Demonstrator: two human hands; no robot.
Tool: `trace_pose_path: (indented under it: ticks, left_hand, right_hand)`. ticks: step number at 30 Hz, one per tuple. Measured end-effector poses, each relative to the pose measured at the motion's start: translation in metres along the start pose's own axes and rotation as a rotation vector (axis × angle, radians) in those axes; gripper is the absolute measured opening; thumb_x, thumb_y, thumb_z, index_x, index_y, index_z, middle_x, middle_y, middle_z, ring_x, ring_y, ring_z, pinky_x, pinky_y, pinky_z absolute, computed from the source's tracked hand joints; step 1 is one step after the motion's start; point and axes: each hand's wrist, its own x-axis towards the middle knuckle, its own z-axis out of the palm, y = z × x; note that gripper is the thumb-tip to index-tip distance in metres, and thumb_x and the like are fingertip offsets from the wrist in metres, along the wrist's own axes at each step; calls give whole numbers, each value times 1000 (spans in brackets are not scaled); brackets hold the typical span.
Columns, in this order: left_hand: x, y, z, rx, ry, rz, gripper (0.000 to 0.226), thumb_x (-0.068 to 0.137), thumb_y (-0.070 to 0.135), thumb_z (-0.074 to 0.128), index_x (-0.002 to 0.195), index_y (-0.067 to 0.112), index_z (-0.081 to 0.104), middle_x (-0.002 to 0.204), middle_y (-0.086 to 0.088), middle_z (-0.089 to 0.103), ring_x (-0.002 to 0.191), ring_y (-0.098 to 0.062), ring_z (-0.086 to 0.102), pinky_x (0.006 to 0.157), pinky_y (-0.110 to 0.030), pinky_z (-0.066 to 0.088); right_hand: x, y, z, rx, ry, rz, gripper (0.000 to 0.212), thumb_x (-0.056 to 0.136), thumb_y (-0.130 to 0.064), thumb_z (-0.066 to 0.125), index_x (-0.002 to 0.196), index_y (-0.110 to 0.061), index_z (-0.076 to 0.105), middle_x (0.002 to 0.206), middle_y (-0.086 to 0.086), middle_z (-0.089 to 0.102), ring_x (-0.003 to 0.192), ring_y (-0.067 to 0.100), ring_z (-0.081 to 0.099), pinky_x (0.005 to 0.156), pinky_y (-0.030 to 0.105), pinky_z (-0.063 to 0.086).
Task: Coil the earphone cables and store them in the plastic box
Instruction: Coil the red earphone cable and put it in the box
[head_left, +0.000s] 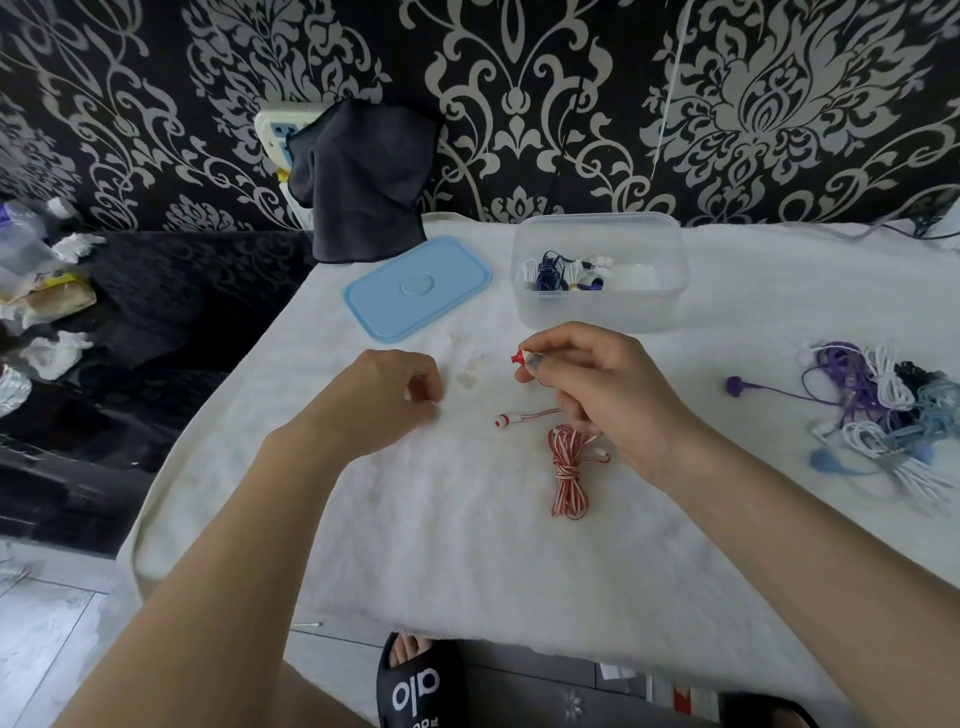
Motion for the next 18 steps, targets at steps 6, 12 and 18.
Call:
trace_pose_path:
  ticks: [6,12,18]
  left_hand:
    - [-6,26,-7,-461,68,64,9,92,16,72,88,23,69,92,12,72,60,-7,50,57,-20,44]
    - [-10,51,-4,-706,-51,103,6,95,12,71,94,8,66,61,16,59,54,-11,40,48,-16,35]
    - [-8,54,-3,-736,-42,133,9,92,12,73,96,7,68,80,0,71,61,-15,49,53,-17,42]
  right_hand:
    - [0,0,-1,18,17,-51,9,95,-10,64,101,-10,71,89,6,77,55,14,50,45,24,41]
    - [1,1,0,60,-7,-116,10,94,-6,64,101,-6,71,87,11,77,72,19,69,64,29,55]
    - [1,1,0,32,-3,-141,9,94,-5,64,99,-6,71,82,11,75,67,17,66,62,29,53]
